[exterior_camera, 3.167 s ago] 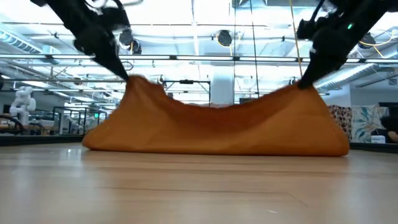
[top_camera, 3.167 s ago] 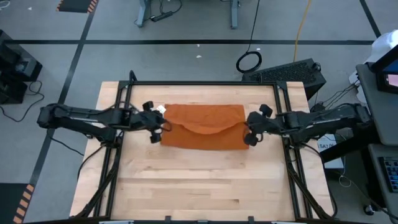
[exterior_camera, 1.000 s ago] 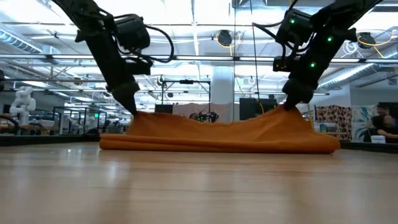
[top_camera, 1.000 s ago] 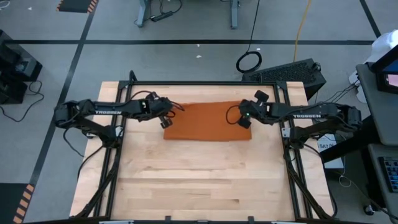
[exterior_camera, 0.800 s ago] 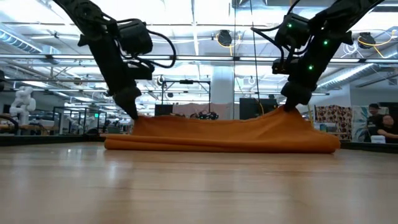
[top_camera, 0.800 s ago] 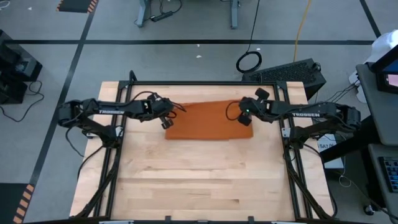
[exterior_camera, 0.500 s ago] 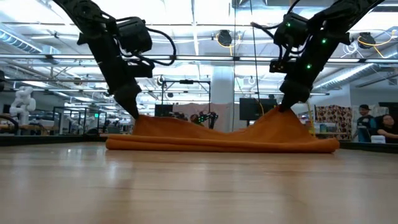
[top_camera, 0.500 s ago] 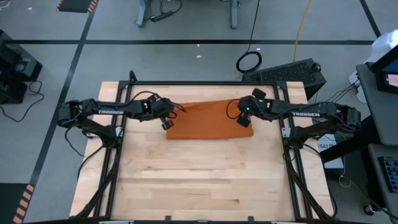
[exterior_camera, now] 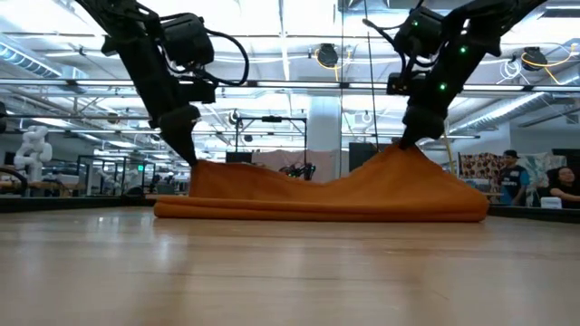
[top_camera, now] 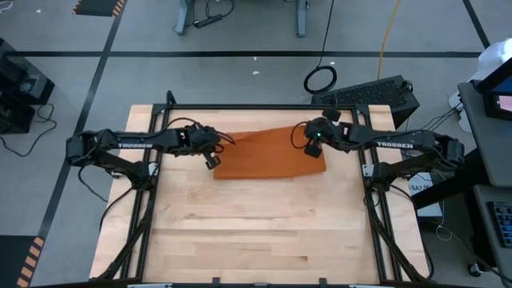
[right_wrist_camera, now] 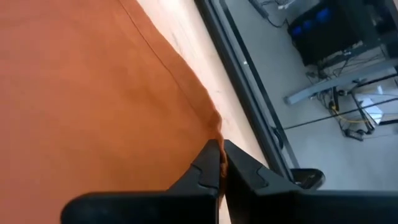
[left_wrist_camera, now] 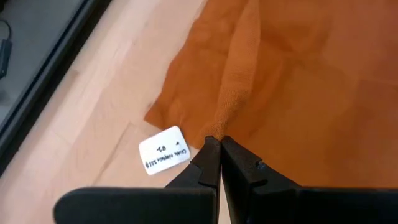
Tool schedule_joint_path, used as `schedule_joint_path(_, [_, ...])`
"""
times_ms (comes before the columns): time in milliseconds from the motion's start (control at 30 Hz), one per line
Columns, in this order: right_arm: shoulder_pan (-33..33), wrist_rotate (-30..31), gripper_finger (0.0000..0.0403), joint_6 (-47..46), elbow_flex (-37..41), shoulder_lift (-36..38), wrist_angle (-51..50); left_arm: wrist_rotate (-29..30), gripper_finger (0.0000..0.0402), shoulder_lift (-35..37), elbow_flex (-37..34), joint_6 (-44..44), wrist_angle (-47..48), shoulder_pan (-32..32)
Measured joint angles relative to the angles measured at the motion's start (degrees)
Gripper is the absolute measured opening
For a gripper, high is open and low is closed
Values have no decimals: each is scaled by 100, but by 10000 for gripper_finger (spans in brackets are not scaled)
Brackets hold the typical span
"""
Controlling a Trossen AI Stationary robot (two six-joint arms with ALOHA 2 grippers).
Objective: Roll towel
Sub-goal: Roll the brown towel
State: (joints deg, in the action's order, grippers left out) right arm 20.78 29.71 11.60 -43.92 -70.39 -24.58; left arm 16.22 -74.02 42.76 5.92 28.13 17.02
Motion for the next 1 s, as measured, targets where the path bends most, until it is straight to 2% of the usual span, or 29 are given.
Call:
schedule_joint_path(167, [212,35,0,-20,0,0,-166,-434,11,247,3,129,-51,-126])
schedule_joint_path(433, [353,0,0,19,0,0,-200,-401,11,806,9,268,-25,-188])
schedule_joint_path(1000, [443,-155,0,-40,4,-2,-261,-357,11,400,4,164,-53,17])
